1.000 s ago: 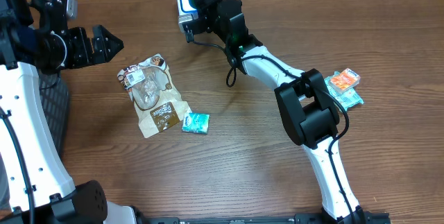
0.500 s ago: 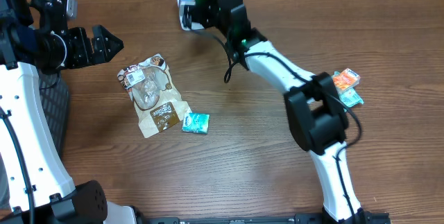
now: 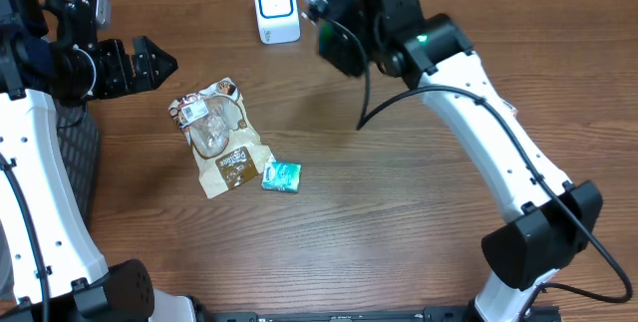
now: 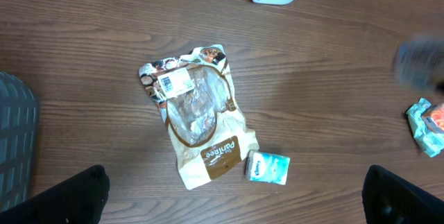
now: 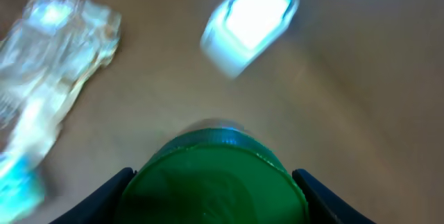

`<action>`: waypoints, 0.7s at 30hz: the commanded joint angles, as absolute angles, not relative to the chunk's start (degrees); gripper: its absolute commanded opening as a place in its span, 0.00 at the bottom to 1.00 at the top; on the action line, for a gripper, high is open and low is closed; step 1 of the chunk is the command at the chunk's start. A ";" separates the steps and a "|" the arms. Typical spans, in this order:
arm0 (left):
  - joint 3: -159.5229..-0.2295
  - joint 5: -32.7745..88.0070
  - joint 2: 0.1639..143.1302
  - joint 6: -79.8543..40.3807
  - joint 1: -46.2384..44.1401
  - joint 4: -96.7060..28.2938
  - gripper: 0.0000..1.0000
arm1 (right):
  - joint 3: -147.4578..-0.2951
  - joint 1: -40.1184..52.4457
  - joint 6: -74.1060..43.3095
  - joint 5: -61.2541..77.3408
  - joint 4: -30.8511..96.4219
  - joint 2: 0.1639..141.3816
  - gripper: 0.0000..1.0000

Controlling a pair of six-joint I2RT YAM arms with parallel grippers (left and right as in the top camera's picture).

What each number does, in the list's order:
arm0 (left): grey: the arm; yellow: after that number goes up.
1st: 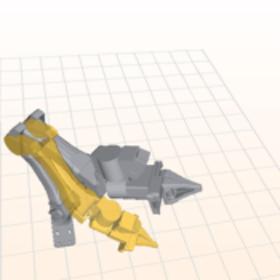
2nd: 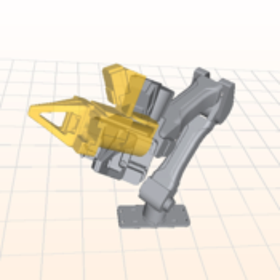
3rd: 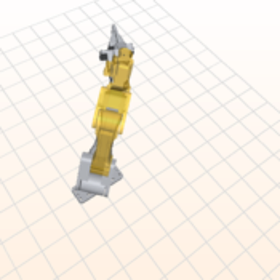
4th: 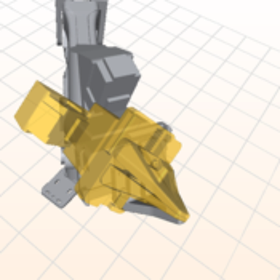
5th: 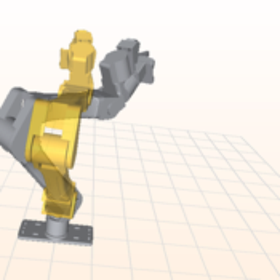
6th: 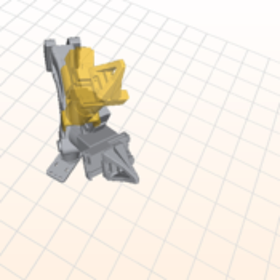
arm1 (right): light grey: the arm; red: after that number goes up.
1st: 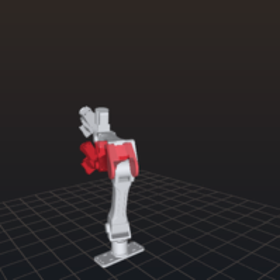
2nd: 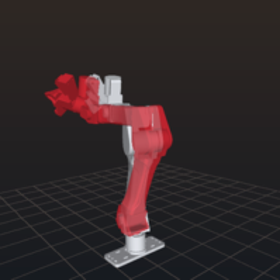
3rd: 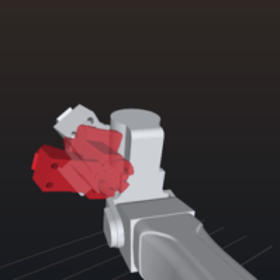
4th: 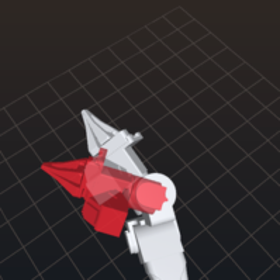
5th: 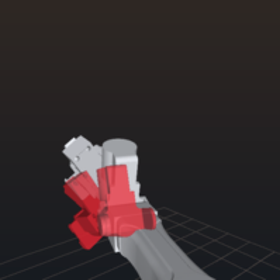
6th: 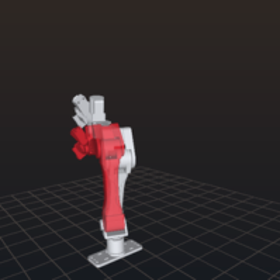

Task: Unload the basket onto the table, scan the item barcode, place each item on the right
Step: 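Carry the jar right and set it down near the scanned items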

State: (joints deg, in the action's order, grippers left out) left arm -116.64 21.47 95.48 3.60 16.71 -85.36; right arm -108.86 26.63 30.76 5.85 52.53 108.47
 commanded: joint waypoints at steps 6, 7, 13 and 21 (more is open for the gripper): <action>-117.36 22.04 94.87 4.73 16.75 -85.23 1.00 | -103.07 23.44 24.86 7.62 68.75 109.01 0.31; -117.36 22.04 94.87 4.73 16.75 -85.23 1.00 | -101.51 23.03 24.86 7.60 68.82 109.06 0.31; -117.36 22.02 94.87 4.73 16.75 -85.23 0.99 | -94.32 18.17 24.86 7.60 67.81 109.65 0.31; -117.36 22.04 94.87 4.73 16.75 -85.23 1.00 | -88.36 4.45 20.93 7.62 62.52 109.86 0.31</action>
